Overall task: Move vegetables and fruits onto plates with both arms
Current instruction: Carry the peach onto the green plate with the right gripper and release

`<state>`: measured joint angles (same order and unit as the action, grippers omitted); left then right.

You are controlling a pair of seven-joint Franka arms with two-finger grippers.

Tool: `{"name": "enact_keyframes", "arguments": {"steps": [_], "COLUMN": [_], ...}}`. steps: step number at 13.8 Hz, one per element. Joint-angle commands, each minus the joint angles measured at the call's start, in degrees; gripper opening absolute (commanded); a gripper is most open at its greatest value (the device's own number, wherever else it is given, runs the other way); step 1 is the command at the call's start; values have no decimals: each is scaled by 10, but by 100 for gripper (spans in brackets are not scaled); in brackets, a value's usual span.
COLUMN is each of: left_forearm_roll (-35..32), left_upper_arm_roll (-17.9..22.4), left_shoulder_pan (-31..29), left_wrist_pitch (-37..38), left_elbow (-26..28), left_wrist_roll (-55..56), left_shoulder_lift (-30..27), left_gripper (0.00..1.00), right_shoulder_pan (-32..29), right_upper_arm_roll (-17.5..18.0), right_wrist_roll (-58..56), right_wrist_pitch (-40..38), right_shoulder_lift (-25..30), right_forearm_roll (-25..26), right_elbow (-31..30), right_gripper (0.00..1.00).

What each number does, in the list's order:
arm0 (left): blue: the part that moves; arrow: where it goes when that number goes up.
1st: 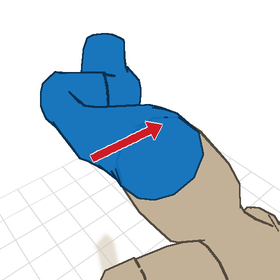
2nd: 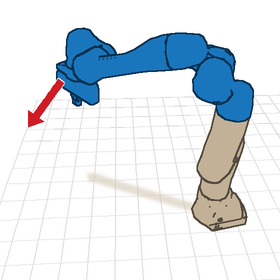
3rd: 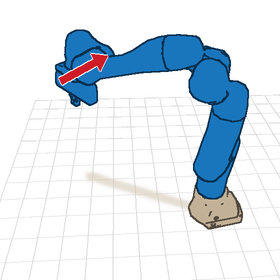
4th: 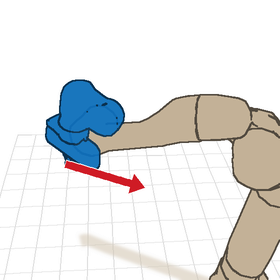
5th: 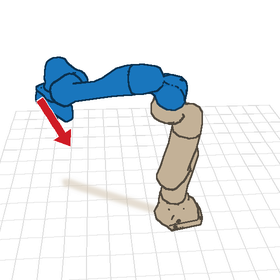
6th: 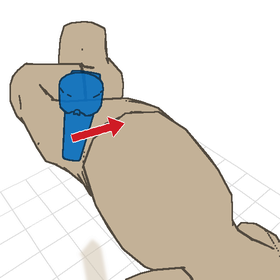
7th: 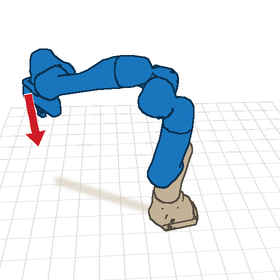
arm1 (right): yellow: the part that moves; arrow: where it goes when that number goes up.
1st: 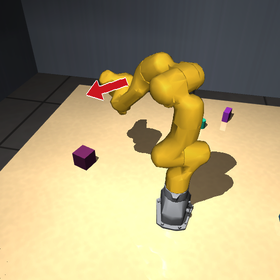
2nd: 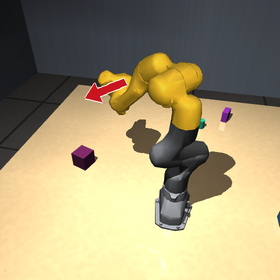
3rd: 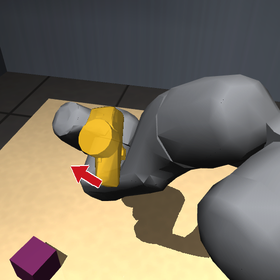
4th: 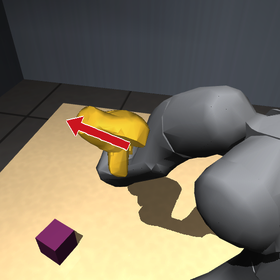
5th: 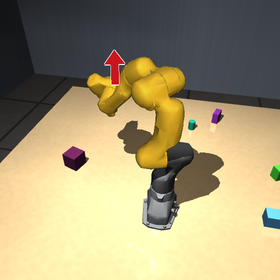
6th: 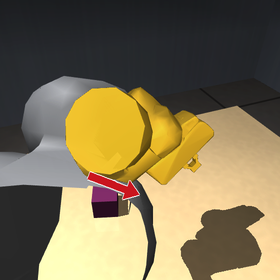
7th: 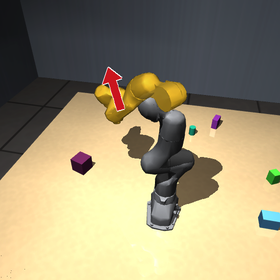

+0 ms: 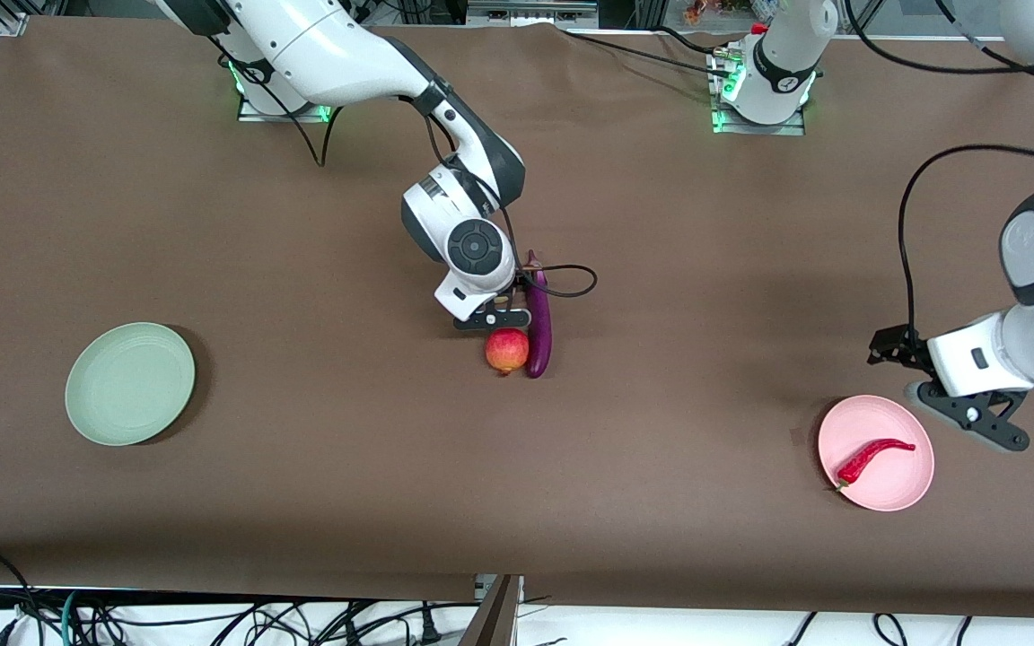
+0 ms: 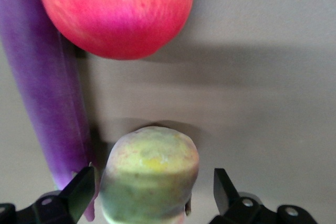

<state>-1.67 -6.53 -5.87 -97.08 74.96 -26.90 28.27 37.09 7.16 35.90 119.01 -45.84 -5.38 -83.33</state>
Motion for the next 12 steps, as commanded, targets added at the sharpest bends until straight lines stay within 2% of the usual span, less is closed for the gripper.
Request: {"name": "enact_keyframes", "arguments": {"steps": [1,2,4,5,7,9,12], "left_forearm_roll": [16,17,17,18,32,42,80], "left_upper_arm_roll": [-12,-12,-13,-16,-30,-51,-87], "left_shoulder_pan": [-2,-2,-2,-2,-2,-2,-4], "left_wrist_pitch": [18,18,19,21,33,39,50], "left_elbow": [15,16,18,18,18,20,32], "left_wrist_roll": [32,32,32,33,55,90,159], "left_shoulder_lift": [-14,-13,-14,-14,-15,-19,-19], "left_gripper": [100,100,100,100,100,100,100], "right_shoulder_pan": [3,3,4,1,-24,-66,-112], "right_upper_arm_roll": [0,0,0,-1,-18,-68,-163], "right_wrist_roll": [4,4,4,1,-27,-129,-292], "right_wrist_pitch": [10,11,11,4,-36,-110,-154], "right_shoulder_lift": [0,0,0,5,35,71,97], "right_forearm_roll": [-9,-9,-9,-8,0,0,1], "right_elbow": [-5,-5,-5,-3,-2,0,0], "right_gripper": [77,43,9,3,2,2,2]}}
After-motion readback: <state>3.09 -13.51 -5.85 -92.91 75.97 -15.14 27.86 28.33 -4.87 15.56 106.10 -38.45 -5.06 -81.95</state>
